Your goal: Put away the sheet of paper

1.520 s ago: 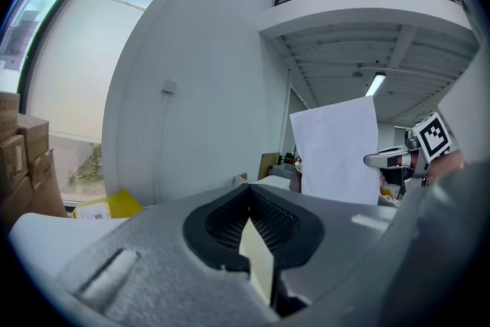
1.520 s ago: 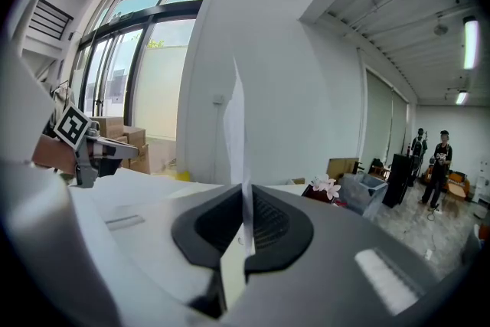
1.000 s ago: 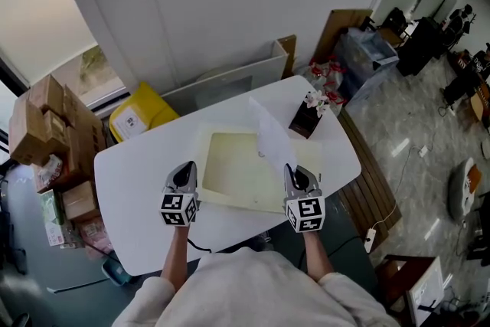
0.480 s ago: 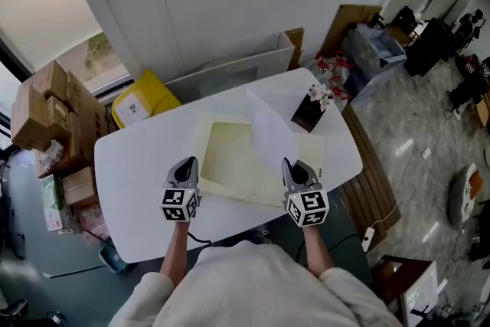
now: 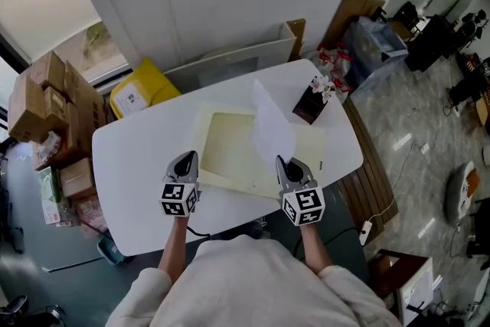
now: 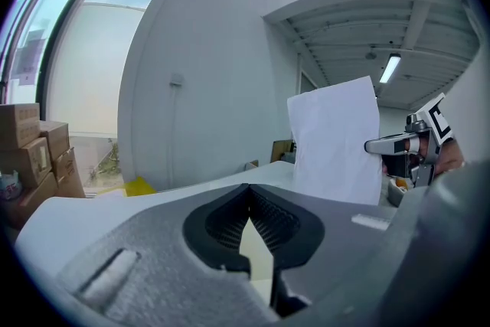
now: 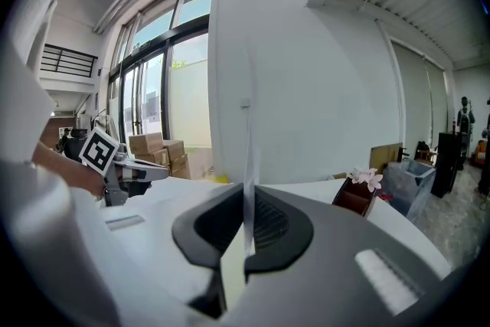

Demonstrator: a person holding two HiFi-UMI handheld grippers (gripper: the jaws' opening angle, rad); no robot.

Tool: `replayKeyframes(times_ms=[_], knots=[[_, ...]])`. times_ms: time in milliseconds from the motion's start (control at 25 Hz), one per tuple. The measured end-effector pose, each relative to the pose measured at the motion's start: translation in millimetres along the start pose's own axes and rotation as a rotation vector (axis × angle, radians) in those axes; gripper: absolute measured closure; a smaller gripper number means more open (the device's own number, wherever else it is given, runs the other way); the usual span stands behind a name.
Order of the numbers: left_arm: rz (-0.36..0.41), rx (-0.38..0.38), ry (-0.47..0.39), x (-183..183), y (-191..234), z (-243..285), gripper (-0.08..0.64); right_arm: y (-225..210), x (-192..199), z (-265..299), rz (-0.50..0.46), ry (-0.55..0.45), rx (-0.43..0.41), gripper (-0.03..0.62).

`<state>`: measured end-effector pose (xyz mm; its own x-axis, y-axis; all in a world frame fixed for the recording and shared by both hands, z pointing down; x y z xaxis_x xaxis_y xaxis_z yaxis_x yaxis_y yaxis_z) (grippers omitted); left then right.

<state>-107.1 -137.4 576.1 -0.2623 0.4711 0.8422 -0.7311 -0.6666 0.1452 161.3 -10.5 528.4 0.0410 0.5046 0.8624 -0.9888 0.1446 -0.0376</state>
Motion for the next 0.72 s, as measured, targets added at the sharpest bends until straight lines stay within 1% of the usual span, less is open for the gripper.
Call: replayKeyframes(times_ms=[280, 520, 600, 720], knots=[[-0.003, 0.010, 0.000, 2.1, -2.7, 1.3, 0.558, 10.2, -8.5, -7.6, -0.027, -0.023, -0.021, 0.591], [-0.001, 0.014, -0.004, 2.4, -5.4, 1.9, 0.558, 13.5, -3.1, -5.7, -0.015, -0.017, -0.035, 0.591], [0.000, 0.016, -0.004, 1.9, -6.3, 2.3, 0.558, 11.5, 2.1, -1.3, 0.003, -0.004, -0.041, 0.591], [0.001, 0.019, -0.001, 2.1, -7.6, 2.1, 0.558, 6.1, 12.0, 5.7, 0.057, 0.016, -0.051, 0.591]])
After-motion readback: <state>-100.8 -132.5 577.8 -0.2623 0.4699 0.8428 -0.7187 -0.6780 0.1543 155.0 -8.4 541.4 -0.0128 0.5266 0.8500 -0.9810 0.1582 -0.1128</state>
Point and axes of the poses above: the fingertips, and each gripper's own axes: z forward along the fingers, y to its left, x out of its underside, the point moved 6 cm from there along -z, backward along the fingers, and after that the axes turned 12 degrees about y, right-handed, at the moved point
